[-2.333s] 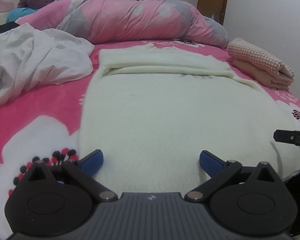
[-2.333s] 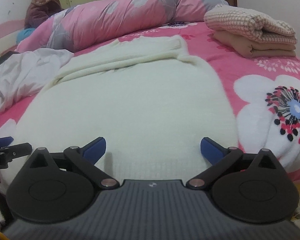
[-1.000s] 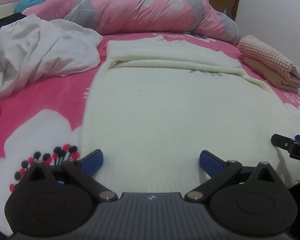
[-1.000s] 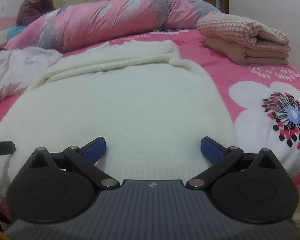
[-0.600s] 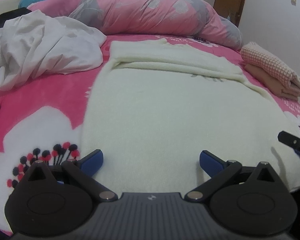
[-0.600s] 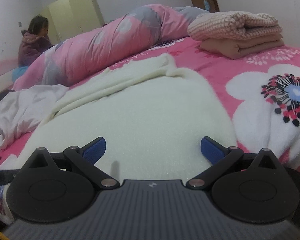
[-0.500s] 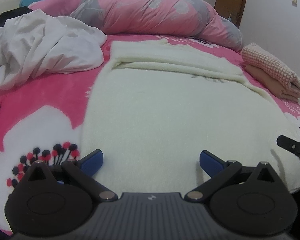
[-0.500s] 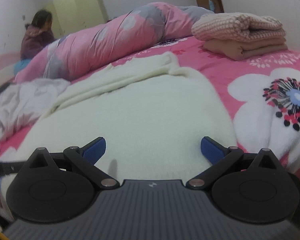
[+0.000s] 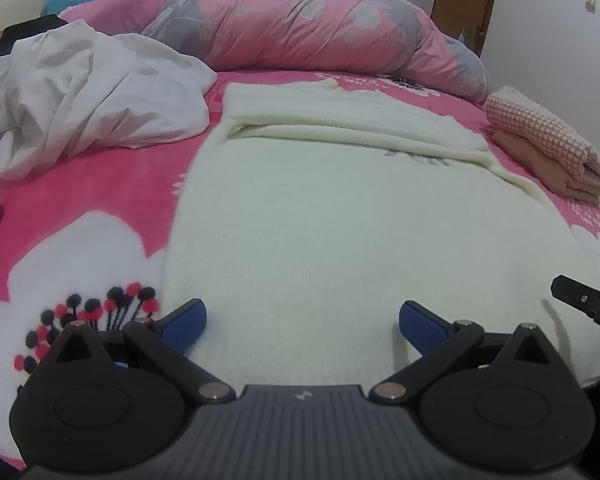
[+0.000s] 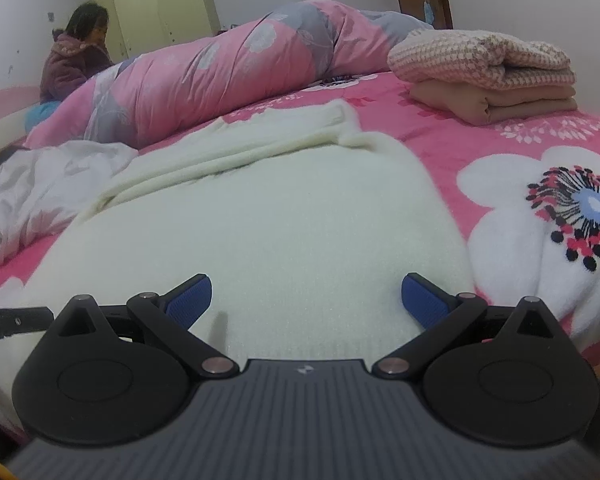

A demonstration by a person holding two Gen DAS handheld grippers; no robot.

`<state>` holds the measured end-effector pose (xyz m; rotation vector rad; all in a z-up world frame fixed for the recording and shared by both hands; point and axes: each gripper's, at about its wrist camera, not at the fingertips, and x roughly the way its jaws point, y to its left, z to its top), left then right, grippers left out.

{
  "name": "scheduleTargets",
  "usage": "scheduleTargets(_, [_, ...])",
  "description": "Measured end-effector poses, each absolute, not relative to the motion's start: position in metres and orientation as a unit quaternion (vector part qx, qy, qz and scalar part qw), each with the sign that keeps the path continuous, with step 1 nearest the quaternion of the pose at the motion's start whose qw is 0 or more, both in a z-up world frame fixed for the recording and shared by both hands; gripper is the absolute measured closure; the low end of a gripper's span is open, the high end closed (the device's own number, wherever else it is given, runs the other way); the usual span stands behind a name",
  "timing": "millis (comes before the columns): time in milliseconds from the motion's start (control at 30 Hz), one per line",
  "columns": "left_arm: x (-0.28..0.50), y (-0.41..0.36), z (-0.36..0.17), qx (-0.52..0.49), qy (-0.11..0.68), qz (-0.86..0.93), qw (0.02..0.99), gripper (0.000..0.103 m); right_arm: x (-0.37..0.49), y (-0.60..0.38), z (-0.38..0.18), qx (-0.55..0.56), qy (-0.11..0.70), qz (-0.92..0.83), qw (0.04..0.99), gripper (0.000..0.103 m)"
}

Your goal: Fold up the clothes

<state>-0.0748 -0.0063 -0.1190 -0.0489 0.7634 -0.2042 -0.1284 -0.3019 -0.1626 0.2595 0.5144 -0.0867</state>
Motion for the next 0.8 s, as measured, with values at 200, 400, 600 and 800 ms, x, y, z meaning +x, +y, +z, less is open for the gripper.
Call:
scheduleTargets(200, [-0.075,-0.006,-0.120,-0.024,0.372,-0.099,0.923,0.000,-0.124,-0.292,-0.162,0.088,0.270,-0.053,0.957,0.001])
scheduleTargets(400, [-0.075,-0.005,-0.119,-0.024,0.371,-0.099,0.923,0.000,-0.124,-0.290,-0.163,0.076,0.272,-0.056,0.958,0.001])
scheduleTargets(600, [-0.075,-0.005,-0.120,-0.023,0.371,-0.100,0.923,0.000,-0.124,-0.290,-0.163,0.072,0.272,-0.056,0.958,0.001])
scheduleTargets(800, [-0.075,-0.005,-0.121,-0.020,0.370,-0.099,0.924,0.000,-0.123,-0.289,-0.164,0.066,0.273,-0.059,0.958,0.001])
